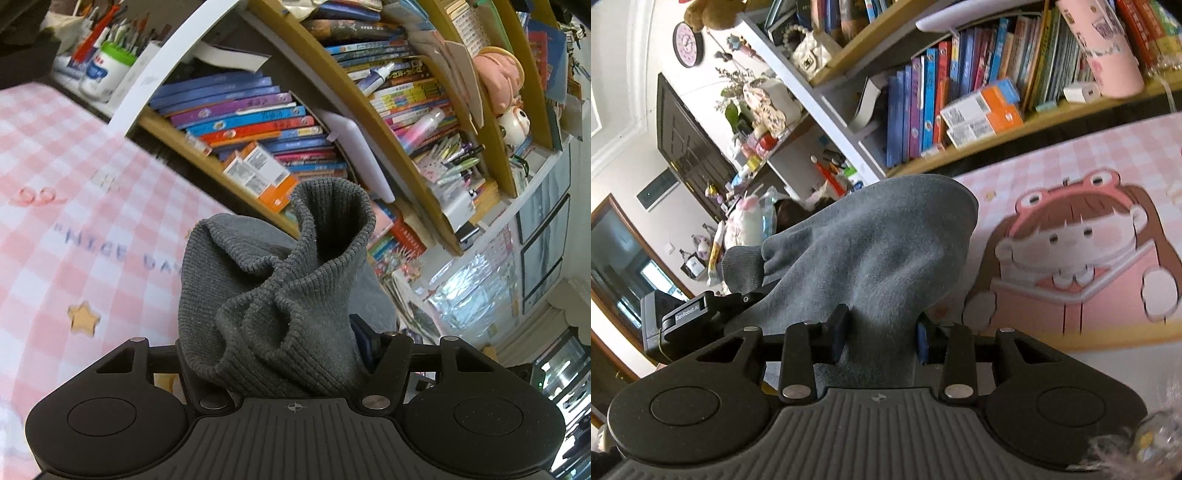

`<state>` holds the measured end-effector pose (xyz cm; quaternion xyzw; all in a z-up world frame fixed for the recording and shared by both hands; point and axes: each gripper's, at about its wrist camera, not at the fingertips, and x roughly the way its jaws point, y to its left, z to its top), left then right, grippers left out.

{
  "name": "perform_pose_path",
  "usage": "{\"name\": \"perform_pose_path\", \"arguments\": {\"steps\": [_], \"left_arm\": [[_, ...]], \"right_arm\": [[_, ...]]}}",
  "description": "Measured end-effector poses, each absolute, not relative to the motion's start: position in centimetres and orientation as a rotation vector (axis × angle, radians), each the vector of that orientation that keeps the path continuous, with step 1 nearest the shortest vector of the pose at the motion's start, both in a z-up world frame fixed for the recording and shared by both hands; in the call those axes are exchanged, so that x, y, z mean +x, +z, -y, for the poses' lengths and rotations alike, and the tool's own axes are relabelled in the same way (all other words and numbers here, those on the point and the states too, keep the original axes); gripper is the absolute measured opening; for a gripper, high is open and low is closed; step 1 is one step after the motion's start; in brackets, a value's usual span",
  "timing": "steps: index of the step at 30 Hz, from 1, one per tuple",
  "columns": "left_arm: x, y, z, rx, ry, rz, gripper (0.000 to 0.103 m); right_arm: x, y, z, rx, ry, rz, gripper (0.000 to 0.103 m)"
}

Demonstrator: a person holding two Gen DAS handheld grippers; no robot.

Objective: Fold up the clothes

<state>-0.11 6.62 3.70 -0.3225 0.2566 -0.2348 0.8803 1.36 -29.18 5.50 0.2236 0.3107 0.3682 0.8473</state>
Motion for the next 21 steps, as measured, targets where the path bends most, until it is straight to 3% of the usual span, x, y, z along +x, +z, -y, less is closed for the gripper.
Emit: {"name": "perform_pose_path", "arguments": {"steps": [21], "left_arm": [[9.5,3.3,-6.7,-0.657,-0.489,-0.556,0.061]], "right_arm": [[10.5,4.2,28.6,0.527,0.723,-0.647,0.033]]}}
